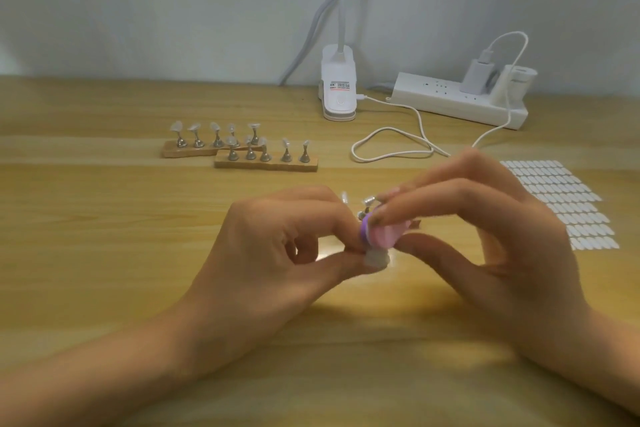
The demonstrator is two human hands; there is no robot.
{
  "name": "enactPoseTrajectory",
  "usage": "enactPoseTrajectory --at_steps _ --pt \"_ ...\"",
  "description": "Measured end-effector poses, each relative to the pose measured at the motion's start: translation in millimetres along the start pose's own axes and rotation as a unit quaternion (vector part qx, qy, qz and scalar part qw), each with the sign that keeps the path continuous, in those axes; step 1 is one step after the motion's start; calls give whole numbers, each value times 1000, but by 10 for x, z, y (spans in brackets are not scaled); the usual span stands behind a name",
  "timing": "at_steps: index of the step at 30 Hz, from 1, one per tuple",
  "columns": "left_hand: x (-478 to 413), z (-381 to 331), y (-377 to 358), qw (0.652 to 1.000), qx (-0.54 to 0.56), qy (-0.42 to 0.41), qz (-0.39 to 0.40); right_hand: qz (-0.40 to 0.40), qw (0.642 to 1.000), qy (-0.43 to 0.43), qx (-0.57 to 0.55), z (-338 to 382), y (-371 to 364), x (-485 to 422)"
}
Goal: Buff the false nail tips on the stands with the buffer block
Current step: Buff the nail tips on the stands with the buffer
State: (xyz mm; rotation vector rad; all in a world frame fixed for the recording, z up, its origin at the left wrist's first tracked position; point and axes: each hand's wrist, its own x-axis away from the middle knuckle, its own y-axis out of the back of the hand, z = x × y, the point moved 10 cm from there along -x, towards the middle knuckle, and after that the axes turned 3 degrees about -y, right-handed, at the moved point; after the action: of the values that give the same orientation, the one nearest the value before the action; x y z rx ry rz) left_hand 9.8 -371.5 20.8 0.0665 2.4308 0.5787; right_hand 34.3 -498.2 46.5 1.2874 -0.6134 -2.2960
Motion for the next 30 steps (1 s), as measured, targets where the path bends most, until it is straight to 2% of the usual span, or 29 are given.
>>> enactPoseTrajectory --at_steps 2,5,9,12,15,19,27,30 --pt "2 -40 -22 1000 -17 -13 6 5 1000 9 0 5 -4 0" --pt "1 31 25 1000 -9 9 -6 -18 999 -27 -6 -111 86 -16" --pt "-13 75 50 999 -17 24 -14 28 999 31 -22 87 -39 23" --pt "-9 68 42 999 -22 27 -13 17 999 33 10 116 -22 -10" --pt "-20 58 37 999 -16 30 -6 25 997 71 17 214 -50 1" --pt "-22 70 41 999 1 34 -11 -3 998 53 24 178 8 21" --pt "-30 54 25 1000 7 30 -4 0 998 62 10 196 1 22" --pt "-18 52 29 999 11 31 -7 -3 999 40 21 126 28 1"
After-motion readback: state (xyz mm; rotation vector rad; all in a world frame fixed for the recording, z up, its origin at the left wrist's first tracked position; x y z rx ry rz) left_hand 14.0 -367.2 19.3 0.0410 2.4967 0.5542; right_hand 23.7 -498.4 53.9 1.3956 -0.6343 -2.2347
